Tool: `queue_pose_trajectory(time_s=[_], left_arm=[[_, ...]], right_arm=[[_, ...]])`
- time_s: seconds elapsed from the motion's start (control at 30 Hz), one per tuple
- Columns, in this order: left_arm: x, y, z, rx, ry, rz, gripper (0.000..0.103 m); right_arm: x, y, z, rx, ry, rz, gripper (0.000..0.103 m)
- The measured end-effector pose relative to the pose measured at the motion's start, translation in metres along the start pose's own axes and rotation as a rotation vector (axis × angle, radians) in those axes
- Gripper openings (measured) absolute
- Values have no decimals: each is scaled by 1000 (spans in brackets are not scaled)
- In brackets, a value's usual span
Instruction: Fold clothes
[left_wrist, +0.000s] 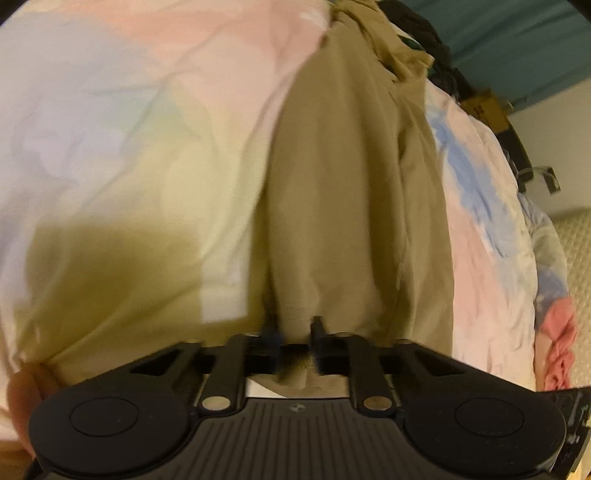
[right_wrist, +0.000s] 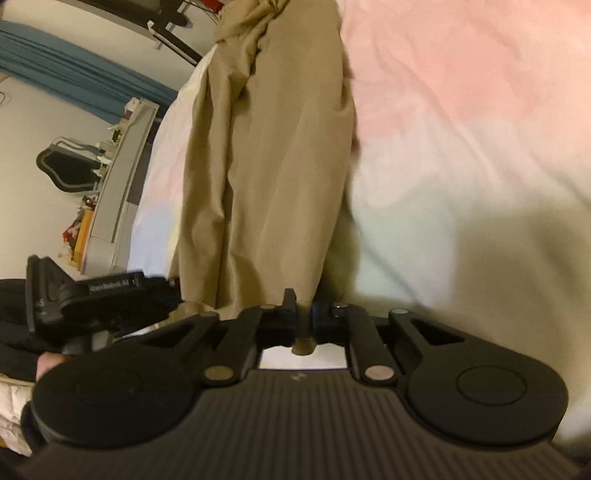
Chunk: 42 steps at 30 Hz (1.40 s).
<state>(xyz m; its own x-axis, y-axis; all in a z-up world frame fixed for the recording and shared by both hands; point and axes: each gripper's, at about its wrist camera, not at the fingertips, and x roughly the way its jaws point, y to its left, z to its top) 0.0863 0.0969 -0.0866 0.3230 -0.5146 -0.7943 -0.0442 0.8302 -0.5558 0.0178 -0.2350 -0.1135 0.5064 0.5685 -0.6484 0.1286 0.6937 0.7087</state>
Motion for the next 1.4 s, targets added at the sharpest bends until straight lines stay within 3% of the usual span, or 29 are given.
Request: queue_pose_trajectory(time_s=[0.13, 0.3, 0.43, 0.67, 0.8, 0.93, 1.13, 1.2, 1.4], left_arm=[[-31, 4, 4, -82, -78, -160, 5], [-84, -17, 18, -109, -198, -307, 4], [-127, -39, 16, -69, -275, -356, 4], [-197, -31, -48, -9, -283, -388, 3], [-203, -18, -85, -23, -240, -376, 4], [-190, -20, -78, -15, -245, -342, 4], [-160, -59, -1, 55, -308, -241, 4], [-145, -69, 29, 68, -334, -226, 4], [-89, -107, 95, 204, -444, -80, 4]], right_arm=[[-33, 10, 10, 26, -96, 49, 9], [-90, 57, 31, -49, -243, 120, 9], [-131, 83, 38, -117, -321, 139, 9], [-177, 85, -5, -178, -343, 147, 9], [-189, 63, -45, -153, -310, 133, 9], [-180, 58, -40, -106, -322, 154, 9], [-151, 69, 23, -130, -396, 144, 9], [-137, 75, 50, -153, -430, 115, 9], [-75, 70, 125, -175, -487, 23, 9]])
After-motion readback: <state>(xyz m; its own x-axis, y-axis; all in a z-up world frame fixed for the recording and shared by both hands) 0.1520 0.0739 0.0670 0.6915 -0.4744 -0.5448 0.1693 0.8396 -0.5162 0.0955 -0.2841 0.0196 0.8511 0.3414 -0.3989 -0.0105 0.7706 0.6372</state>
